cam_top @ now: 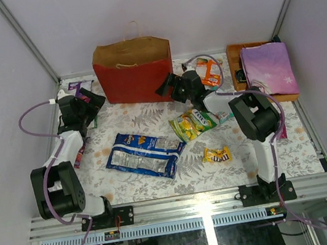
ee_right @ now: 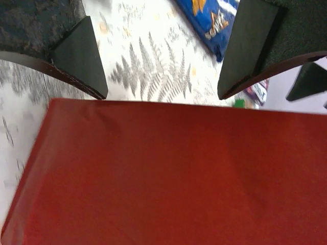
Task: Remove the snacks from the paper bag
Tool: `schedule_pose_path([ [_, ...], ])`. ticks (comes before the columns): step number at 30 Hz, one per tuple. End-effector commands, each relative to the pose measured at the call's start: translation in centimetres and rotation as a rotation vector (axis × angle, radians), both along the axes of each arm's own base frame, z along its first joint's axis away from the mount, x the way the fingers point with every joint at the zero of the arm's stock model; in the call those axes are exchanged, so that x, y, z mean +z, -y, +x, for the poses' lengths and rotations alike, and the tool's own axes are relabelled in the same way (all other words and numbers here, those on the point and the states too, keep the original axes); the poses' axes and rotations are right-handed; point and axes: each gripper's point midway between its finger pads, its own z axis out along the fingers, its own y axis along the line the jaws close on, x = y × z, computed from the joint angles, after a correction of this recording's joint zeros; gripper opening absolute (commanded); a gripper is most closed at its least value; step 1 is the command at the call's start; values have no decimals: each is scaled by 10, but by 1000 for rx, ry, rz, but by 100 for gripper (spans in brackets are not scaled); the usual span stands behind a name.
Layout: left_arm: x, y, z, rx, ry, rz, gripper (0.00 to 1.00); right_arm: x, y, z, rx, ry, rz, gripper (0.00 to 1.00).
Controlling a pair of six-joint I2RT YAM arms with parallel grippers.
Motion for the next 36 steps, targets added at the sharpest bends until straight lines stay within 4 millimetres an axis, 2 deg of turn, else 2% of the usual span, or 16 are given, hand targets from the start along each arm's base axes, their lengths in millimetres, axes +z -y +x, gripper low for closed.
schedule_pose_path([
  [1,7,-6,8,-5,57,-12,100,35,-14,42,13,90,52,96],
  [6,10,-13,5,16,66,-2,99,41,-24,63,54,110,22,94],
  [10,13,-17,3,28,73,17,99,69,-26,49,122,137,2,94],
  [12,14,-17,3,26,74,19,99,81,-26,32,164,145,-8,95],
  [15,15,-18,3,27,77,19,99,81,-24,-3,219,135,-91,100],
  [19,20,-16,3,20,91,17,99,66,-32,-66,304,167,-307,99],
  [21,24,-16,2,19,99,21,99,49,-38,-103,381,186,-408,99],
  [24,28,-16,-1,23,109,27,99,33,-55,-153,504,211,-449,99],
  [26,33,-17,-3,28,122,30,99,26,-70,-176,576,246,-459,96],
  [29,40,-17,-6,38,138,29,100,27,-105,-203,671,296,-454,92],
  [31,42,-17,-7,39,146,25,100,31,-129,-212,712,336,-440,89],
  [33,43,-15,-6,33,146,8,100,39,-152,-216,737,372,-412,86],
  [36,46,-10,-6,13,148,-28,100,34,-174,-210,754,370,-404,80],
])
